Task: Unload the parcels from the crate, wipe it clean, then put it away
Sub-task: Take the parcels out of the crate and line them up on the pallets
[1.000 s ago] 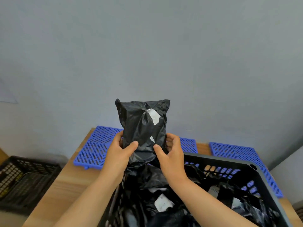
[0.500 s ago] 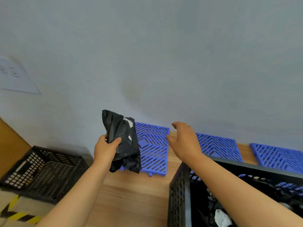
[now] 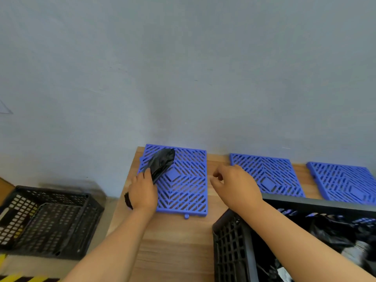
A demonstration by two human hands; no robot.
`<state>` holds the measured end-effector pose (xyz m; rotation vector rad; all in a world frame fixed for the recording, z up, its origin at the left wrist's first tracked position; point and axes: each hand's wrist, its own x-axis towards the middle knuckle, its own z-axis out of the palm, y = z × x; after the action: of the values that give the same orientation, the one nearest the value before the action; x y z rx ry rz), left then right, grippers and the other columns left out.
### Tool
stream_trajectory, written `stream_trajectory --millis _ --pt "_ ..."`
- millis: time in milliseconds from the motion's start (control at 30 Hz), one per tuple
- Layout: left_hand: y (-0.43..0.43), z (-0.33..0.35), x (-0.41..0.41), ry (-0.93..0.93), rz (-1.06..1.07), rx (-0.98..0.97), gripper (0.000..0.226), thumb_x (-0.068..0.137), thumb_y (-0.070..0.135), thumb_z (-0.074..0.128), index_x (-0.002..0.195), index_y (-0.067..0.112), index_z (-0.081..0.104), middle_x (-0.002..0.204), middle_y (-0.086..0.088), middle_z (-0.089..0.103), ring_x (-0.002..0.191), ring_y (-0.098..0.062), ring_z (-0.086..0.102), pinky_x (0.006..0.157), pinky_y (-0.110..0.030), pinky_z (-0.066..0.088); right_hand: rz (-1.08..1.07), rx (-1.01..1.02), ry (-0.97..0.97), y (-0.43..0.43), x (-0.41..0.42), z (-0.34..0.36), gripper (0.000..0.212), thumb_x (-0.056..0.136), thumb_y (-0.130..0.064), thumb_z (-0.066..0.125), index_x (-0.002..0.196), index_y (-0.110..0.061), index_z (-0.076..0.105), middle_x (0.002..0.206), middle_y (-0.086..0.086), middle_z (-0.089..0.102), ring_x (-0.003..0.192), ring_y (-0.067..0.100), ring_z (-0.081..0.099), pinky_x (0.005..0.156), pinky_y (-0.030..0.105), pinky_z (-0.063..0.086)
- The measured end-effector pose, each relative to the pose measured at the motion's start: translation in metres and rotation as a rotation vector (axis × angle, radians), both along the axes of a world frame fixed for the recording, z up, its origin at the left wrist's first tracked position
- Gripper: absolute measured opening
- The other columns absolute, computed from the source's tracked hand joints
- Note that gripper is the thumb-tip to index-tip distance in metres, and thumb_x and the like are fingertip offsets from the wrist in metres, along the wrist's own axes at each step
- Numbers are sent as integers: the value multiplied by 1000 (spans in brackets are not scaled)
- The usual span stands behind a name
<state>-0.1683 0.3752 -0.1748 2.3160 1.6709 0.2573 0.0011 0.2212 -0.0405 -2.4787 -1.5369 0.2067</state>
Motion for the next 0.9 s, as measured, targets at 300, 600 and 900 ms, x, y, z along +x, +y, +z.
stream_trajectory --millis 300,600,900 --pt "-33 -30 13 137 -189 -128 78 90 62 40 150 17 18 157 -4 19 146 -21 11 116 -38 9 -29 56 -12 -2 0 0 23 96 -35 44 96 -23 63 91 -4 64 75 13 53 59 27 43" --pt "5 -35 -3 289 -188 -313 104 79 64 58 150 31 -11 158 -15 -6 143 -38 8 112 -54 18 -26 48 18 -1 -3 3 18 95 -34 45 91 -23 59 86 -4 61 77 13 53 63 29 46" --pt "21 -21 22 115 60 -216 105 75 64 63 151 22 4 152 -20 12 136 -41 20 107 -50 26 -50 24 -10 -1 -3 4 24 96 -33 42 87 -21 60 78 0 61 69 16 54 62 34 49"
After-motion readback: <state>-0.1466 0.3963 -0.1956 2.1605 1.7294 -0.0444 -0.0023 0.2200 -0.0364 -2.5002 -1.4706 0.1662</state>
